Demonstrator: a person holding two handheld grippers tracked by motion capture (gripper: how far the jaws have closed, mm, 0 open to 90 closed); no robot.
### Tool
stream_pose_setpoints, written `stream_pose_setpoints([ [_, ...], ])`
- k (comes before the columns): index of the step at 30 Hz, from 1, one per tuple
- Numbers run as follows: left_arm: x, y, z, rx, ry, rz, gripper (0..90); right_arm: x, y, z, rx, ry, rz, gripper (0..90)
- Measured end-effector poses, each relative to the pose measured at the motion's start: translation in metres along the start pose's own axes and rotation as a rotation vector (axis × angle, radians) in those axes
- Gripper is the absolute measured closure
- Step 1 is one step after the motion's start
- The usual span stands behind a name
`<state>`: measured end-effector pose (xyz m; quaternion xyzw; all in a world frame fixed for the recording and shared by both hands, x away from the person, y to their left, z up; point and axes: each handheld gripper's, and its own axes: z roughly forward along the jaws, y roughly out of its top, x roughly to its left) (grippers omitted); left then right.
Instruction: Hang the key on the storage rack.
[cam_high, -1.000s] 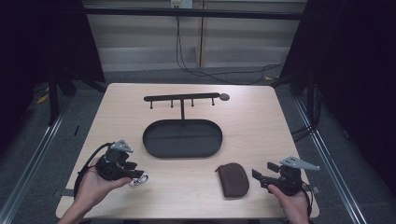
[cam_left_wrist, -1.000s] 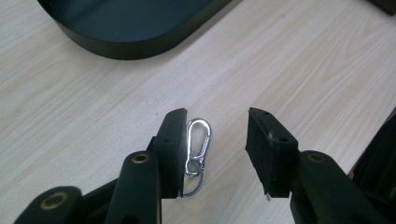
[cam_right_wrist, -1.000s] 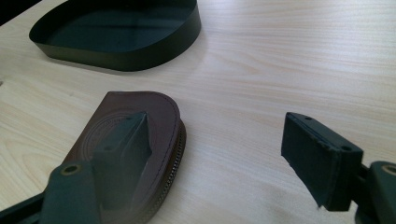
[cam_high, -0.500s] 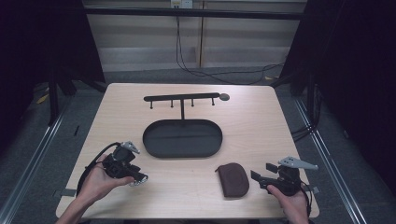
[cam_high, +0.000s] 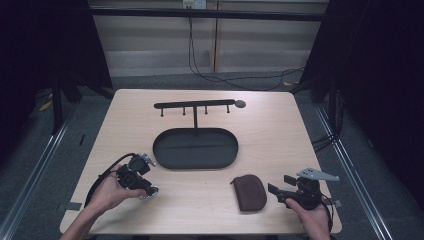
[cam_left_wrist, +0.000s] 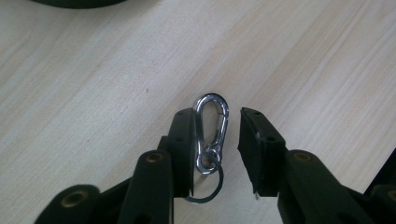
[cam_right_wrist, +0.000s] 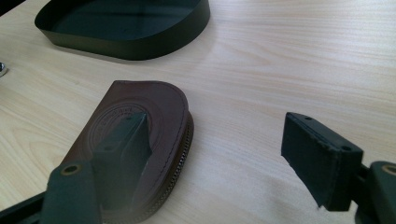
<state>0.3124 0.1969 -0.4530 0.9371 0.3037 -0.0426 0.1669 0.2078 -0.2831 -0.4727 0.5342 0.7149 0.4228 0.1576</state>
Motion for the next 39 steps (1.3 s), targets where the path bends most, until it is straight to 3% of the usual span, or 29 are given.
stream_pose_setpoints([
  [12, 0.0, 0.002, 0.014, 0.066, 0.016, 0.049, 69.7, 0.0, 0.0, 0.0, 0.003, 0.007, -0.001, 23.7],
  [24, -0.004, 0.002, 0.014, 0.065, 0.036, 0.088, 70.4, 0.0, 0.0, 0.002, 0.013, 0.011, -0.006, 23.6],
  [32, -0.004, 0.001, 0.009, 0.047, 0.021, 0.092, 77.7, -0.001, 0.0, 0.002, 0.018, 0.01, 0.011, 23.6],
  [39, -0.012, 0.004, 0.008, 0.051, 0.021, 0.143, 84.5, -0.001, -0.001, 0.003, 0.022, 0.009, 0.011, 23.6],
])
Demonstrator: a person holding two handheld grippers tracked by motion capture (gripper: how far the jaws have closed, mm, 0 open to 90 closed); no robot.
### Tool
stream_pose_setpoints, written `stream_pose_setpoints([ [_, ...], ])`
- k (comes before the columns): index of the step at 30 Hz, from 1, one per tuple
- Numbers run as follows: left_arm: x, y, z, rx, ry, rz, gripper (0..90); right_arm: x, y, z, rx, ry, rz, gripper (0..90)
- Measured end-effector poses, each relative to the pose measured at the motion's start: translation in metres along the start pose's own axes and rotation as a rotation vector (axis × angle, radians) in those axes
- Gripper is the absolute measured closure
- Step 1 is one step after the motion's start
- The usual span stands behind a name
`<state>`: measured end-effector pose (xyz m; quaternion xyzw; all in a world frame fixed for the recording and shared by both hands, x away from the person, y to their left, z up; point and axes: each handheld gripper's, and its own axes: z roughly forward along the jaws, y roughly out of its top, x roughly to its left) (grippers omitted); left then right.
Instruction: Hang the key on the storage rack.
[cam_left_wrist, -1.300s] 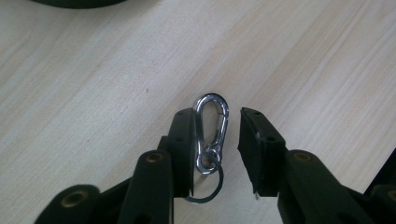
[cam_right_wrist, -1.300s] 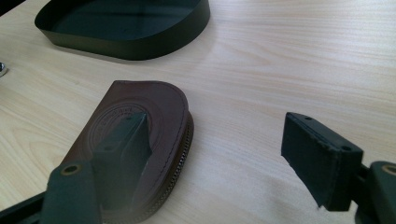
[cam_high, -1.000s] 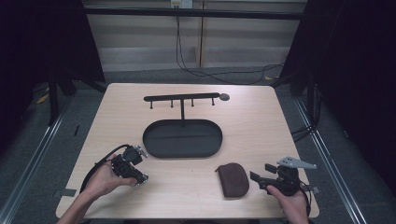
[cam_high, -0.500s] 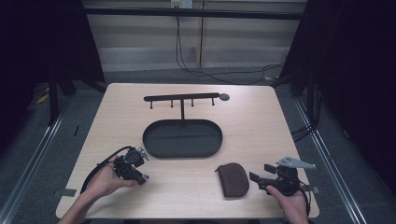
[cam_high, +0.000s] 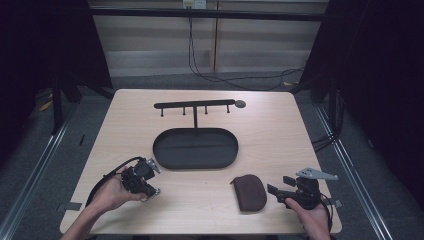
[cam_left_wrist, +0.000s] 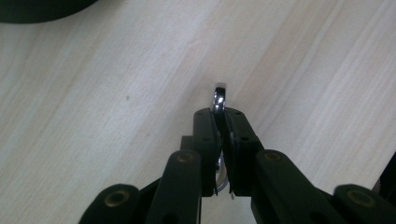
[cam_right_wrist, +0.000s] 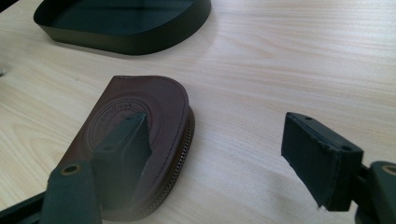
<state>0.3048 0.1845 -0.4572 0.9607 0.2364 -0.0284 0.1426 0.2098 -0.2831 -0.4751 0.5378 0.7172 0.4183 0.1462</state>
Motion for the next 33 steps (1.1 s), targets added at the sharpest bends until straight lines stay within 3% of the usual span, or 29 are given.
stream_pose_setpoints([
  [4, -0.002, 0.003, 0.001, 0.026, 0.004, 0.019, 85.0, 0.0, 0.0, 0.0, 0.001, 0.0, -0.001, 23.5],
  [14, 0.0, 0.004, 0.0, 0.05, -0.014, -0.025, 85.4, 0.0, 0.0, 0.0, 0.003, 0.0, 0.003, 23.4],
  [18, 0.003, 0.002, -0.007, 0.031, -0.016, -0.044, 85.4, 0.0, 0.0, 0.0, 0.006, 0.0, -0.001, 23.3],
  [23, 0.003, 0.004, -0.018, 0.052, -0.026, -0.053, 85.4, 0.0, 0.0, 0.0, 0.005, -0.002, -0.001, 23.3],
  [25, -0.002, 0.006, -0.021, 0.064, -0.007, -0.054, 85.5, 0.0, 0.0, 0.0, 0.005, -0.002, -0.002, 23.3],
  [33, -0.004, 0.009, -0.028, 0.077, -0.011, -0.039, 85.5, 0.001, 0.0, 0.0, 0.007, -0.001, -0.002, 23.2],
])
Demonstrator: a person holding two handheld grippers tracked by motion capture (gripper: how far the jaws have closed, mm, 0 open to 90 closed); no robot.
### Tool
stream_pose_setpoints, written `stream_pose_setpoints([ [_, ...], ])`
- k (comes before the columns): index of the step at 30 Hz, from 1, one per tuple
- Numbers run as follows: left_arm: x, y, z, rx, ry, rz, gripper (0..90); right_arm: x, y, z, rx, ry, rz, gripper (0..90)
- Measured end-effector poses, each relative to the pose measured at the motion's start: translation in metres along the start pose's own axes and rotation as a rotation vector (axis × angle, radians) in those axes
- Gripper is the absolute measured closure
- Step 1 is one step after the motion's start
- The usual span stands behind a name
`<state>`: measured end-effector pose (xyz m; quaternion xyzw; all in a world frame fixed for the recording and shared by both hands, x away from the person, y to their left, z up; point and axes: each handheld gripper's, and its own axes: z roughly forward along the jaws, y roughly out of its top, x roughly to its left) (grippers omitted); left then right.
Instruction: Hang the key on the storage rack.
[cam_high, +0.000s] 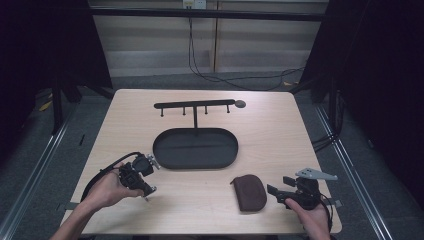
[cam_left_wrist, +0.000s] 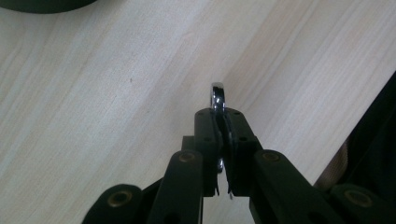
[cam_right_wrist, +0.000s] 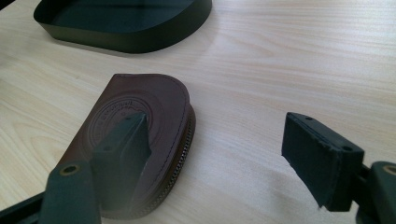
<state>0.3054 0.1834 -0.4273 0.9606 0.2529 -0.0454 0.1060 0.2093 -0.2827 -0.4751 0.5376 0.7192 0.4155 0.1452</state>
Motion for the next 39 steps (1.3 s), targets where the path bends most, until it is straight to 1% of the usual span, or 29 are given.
stream_pose_setpoints([
  [3, 0.001, 0.0, -0.003, 0.004, -0.002, 0.007, 85.4, 0.0, 0.0, 0.0, 0.0, 0.0, 0.001, 23.1],
  [4, 0.001, 0.0, -0.004, 0.002, 0.001, -0.002, 85.5, 0.0, 0.0, 0.0, 0.002, 0.0, 0.001, 23.2],
  [5, 0.001, 0.0, -0.004, 0.002, 0.001, -0.002, 85.5, 0.0, 0.0, 0.001, 0.002, 0.0, 0.0, 23.1],
  [6, 0.002, 0.0, -0.006, 0.009, 0.005, 0.007, 85.5, 0.0, 0.0, 0.001, 0.002, 0.0, 0.0, 23.1],
  [9, 0.005, -0.002, -0.008, -0.006, 0.002, -0.005, 85.4, 0.0, 0.0, 0.0, 0.001, 0.0, 0.001, 23.1],
  [13, 0.008, -0.003, -0.012, -0.009, 0.006, -0.016, 85.4, 0.0, 0.0, 0.001, 0.009, 0.001, -0.003, 22.8],
  [14, 0.009, -0.003, -0.013, -0.005, 0.008, -0.018, 85.4, 0.001, 0.0, 0.001, 0.011, -0.001, -0.008, 22.7],
  [15, 0.01, -0.002, -0.013, 0.002, 0.001, -0.032, 85.4, 0.001, 0.0, 0.002, 0.012, 0.0, -0.009, 22.6],
  [16, 0.013, -0.001, -0.013, 0.017, 0.011, -0.034, 85.4, 0.001, 0.0, 0.002, 0.014, 0.001, -0.01, 22.5],
  [17, 0.013, -0.001, -0.013, 0.017, 0.011, -0.034, 85.5, 0.001, 0.0, 0.002, 0.013, 0.001, -0.009, 22.4],
  [18, 0.016, 0.0, -0.011, 0.029, 0.017, -0.035, 85.5, 0.001, 0.0, 0.002, 0.016, 0.001, -0.01, 22.3],
  [19, 0.017, 0.001, -0.011, 0.023, 0.012, -0.046, 85.5, 0.001, 0.0, 0.002, 0.016, 0.004, -0.009, 22.3],
  [23, 0.019, 0.001, -0.012, 0.03, 0.01, -0.047, 85.5, 0.001, 0.0, 0.003, 0.016, 0.005, -0.009, 22.2],
  [24, 0.02, 0.001, -0.016, 0.025, 0.007, -0.044, 85.5, 0.0, 0.0, 0.003, 0.019, 0.006, -0.008, 22.2],
  [25, 0.02, 0.001, -0.016, 0.025, 0.007, -0.044, 85.5, 0.0, 0.0, 0.003, 0.019, 0.006, -0.008, 22.2],
  [26, 0.02, 0.001, -0.02, 0.015, 0.009, -0.048, 85.4, 0.001, 0.0, 0.003, 0.019, 0.008, -0.01, 22.1],
  [29, 0.02, 0.002, -0.024, 0.023, 0.017, -0.039, 85.5, 0.001, 0.0, 0.003, 0.021, 0.007, -0.01, 22.1],
  [30, 0.02, 0.004, -0.03, 0.013, 0.021, -0.033, 85.5, 0.001, 0.0, 0.003, 0.02, 0.007, -0.009, 22.1],
  [31, 0.02, 0.004, -0.03, 0.013, 0.021, -0.033, 85.5, 0.001, 0.0, 0.003, 0.02, 0.007, -0.009, 22.1],
  [32, 0.021, 0.005, -0.034, 0.013, 0.025, -0.034, 85.5, 0.001, 0.0, 0.003, 0.02, 0.007, -0.009, 22.1],
  [36, 0.022, 0.007, -0.037, 0.021, 0.03, -0.036, 85.5, 0.001, 0.0, 0.003, 0.023, 0.007, -0.008, 22.1],
  [37, 0.022, 0.008, -0.038, 0.025, 0.037, -0.037, 85.5, 0.001, 0.0, 0.003, 0.023, 0.007, -0.008, 22.1],
  [38, 0.021, 0.011, -0.038, 0.044, 0.044, -0.008, 85.5, 0.001, 0.0, 0.003, 0.023, 0.008, -0.008, 22.1],
  [39, 0.021, 0.011, -0.038, 0.044, 0.044, -0.008, 85.5, 0.001, 0.0, 0.003, 0.023, 0.008, -0.008, 22.1],
])
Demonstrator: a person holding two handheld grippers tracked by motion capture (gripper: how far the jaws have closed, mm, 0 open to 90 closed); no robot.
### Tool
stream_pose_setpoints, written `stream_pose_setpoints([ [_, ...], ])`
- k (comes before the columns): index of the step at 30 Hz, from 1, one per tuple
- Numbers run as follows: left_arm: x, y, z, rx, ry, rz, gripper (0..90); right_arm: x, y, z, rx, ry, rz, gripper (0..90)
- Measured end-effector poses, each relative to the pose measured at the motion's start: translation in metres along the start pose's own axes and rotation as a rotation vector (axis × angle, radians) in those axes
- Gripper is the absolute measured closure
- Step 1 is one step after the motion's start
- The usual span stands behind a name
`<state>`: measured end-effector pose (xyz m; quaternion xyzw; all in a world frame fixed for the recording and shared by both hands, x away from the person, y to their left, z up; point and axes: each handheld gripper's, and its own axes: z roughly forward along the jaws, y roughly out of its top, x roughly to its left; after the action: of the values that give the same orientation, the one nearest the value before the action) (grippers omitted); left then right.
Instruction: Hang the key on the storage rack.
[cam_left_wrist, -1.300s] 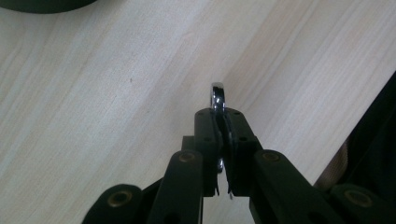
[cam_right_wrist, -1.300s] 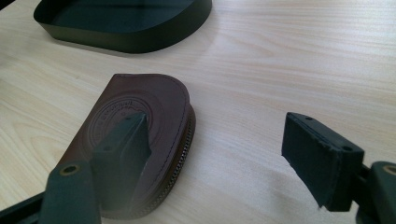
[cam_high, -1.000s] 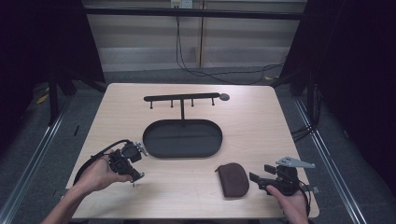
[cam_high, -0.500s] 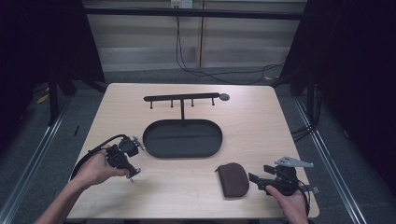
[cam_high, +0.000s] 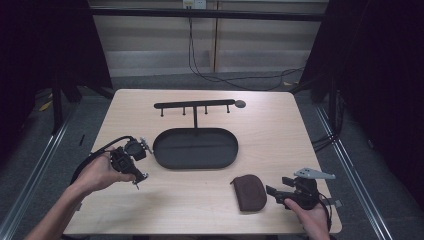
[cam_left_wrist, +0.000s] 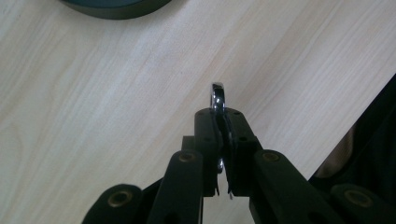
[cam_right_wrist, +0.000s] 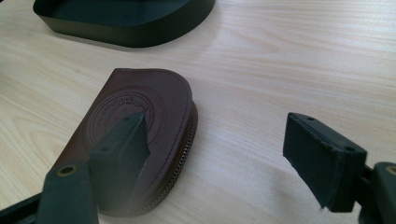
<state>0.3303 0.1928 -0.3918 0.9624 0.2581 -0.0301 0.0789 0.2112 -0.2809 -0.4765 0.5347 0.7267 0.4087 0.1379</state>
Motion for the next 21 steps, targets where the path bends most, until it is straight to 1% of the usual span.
stream_pose_setpoints([
  [3, -0.002, 0.004, -0.002, 0.006, -0.002, 0.034, 85.5, 0.0, 0.0, 0.0, -0.001, 0.0, -0.001, 22.1],
  [5, -0.003, 0.007, -0.006, -0.016, -0.001, 0.032, 85.5, 0.0, 0.0, 0.0, -0.001, 0.001, 0.001, 22.0],
  [7, -0.002, 0.011, -0.012, -0.04, -0.005, 0.044, 85.5, 0.0, 0.0, 0.0, 0.0, 0.001, 0.001, 22.1],
  [10, -0.002, 0.014, -0.016, -0.047, -0.003, 0.043, 85.5, 0.0, 0.0, 0.0, 0.001, 0.001, 0.002, 22.0],
  [11, -0.001, 0.015, -0.017, -0.048, -0.003, 0.058, 85.5, 0.0, 0.0, 0.0, 0.0, 0.002, 0.0, 22.0],
  [13, -0.002, 0.017, -0.019, -0.048, -0.016, 0.055, 85.5, 0.0, 0.0, 0.0, -0.002, 0.002, 0.002, 22.0],
  [14, -0.002, 0.018, -0.022, -0.051, -0.016, 0.07, 85.5, -0.001, 0.0, 0.0, -0.001, 0.003, 0.001, 22.1],
  [15, -0.002, 0.019, -0.023, -0.049, -0.019, 0.07, 85.5, 0.0, 0.0, 0.0, 0.0, 0.003, 0.001, 22.0],
  [18, 0.0, 0.02, -0.026, -0.054, -0.008, 0.069, 85.5, 0.0, 0.0, 0.0, 0.003, 0.002, 0.002, 22.0],
  [19, 0.001, 0.021, -0.027, -0.063, -0.01, 0.068, 85.5, 0.0, 0.0, 0.0, 0.003, 0.002, 0.002, 22.0],
  [20, 0.003, 0.022, -0.03, -0.073, -0.01, 0.078, 85.5, 0.0, 0.0, 0.0, 0.003, 0.001, 0.001, 22.0],
  [21, 0.005, 0.022, -0.031, -0.08, -0.008, 0.062, 85.5, 0.0, 0.0, 0.0, 0.0, 0.003, 0.001, 22.0],
])
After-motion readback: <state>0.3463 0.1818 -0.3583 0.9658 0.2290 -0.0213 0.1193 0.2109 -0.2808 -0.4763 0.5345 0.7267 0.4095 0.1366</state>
